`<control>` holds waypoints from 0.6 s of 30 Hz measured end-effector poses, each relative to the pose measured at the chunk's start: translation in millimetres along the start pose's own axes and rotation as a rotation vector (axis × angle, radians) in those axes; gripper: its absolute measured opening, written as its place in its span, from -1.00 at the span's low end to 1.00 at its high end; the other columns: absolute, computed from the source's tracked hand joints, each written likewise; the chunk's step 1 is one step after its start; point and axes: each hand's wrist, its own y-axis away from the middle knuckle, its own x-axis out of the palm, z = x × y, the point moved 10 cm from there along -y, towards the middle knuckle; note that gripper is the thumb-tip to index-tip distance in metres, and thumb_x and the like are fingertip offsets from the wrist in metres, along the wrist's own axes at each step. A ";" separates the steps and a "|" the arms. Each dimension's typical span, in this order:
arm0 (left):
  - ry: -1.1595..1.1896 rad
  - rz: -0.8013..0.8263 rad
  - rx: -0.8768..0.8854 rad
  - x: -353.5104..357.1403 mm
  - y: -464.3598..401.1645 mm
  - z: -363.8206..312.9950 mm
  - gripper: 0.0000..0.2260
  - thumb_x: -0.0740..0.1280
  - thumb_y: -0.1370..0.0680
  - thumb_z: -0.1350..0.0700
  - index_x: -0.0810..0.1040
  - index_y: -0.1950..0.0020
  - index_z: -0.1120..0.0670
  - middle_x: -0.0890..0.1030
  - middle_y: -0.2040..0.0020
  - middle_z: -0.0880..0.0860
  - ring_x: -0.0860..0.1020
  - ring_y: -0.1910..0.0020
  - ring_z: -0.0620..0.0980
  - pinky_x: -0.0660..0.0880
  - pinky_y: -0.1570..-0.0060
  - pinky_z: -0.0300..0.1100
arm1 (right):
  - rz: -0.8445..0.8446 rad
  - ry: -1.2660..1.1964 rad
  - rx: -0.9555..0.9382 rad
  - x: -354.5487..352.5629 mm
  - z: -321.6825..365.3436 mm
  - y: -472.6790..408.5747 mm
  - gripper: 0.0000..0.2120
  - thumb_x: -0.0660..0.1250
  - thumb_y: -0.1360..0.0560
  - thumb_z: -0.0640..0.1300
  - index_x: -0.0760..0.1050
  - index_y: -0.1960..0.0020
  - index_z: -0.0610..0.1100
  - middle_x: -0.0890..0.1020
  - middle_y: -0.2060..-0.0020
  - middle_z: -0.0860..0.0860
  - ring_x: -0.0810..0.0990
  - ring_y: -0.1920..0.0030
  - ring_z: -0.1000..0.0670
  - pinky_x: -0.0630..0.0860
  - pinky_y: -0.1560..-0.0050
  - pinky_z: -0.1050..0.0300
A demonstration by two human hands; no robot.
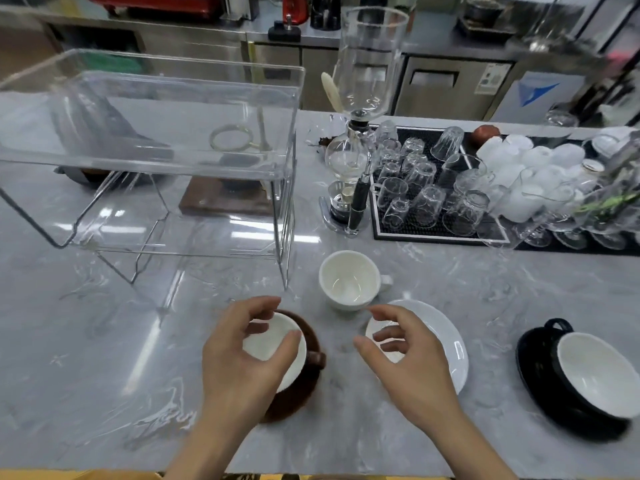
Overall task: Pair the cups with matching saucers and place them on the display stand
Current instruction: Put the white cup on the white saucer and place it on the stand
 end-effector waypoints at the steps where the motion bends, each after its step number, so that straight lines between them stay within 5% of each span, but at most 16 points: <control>1: -0.002 0.010 0.005 6.3 -1.6 -3.3 -0.65 0.53 -0.31 0.02 0.60 -0.05 -0.24 0.65 -0.04 -0.23 0.64 0.01 -0.14 0.52 0.01 -0.41 | -0.016 -0.010 0.000 -6.4 -2.3 -1.6 -0.68 0.54 -0.39 -0.06 0.56 -0.08 0.19 0.64 -0.06 0.25 0.63 0.01 0.14 0.58 0.01 0.22; 6: -0.048 0.097 0.022 39.2 -7.0 -12.5 -0.57 0.59 -0.30 0.06 0.58 -0.10 -0.22 0.65 -0.09 -0.24 0.63 -0.04 -0.13 0.55 -0.06 -0.22 | -0.059 -0.012 0.002 -33.1 -12.4 -10.9 -0.72 0.53 -0.43 -0.13 0.56 -0.02 0.18 0.62 -0.03 0.34 0.65 0.05 0.13 0.57 0.03 0.23; 11: -0.113 0.182 0.063 61.1 -12.3 -20.7 -0.50 0.60 -0.30 0.06 0.51 -0.14 -0.27 0.57 -0.15 -0.36 0.57 -0.11 -0.29 0.46 -0.03 -0.49 | -0.053 -0.003 0.002 -44.2 -15.8 -24.3 -0.75 0.52 -0.45 -0.10 0.57 -0.04 0.16 0.63 0.00 0.32 0.65 0.06 0.14 0.55 0.02 0.26; 18: -0.187 0.267 0.074 85.8 -32.4 -21.7 -0.40 0.50 -0.29 -0.11 0.46 -0.32 -0.19 0.50 -0.23 -0.37 0.46 -0.22 -0.42 0.39 -0.13 -0.41 | -0.018 0.082 -0.037 -50.3 -13.6 -55.5 -0.78 0.45 -0.51 -0.11 0.56 -0.06 0.17 0.66 0.00 0.23 0.59 0.02 0.25 0.43 0.04 0.51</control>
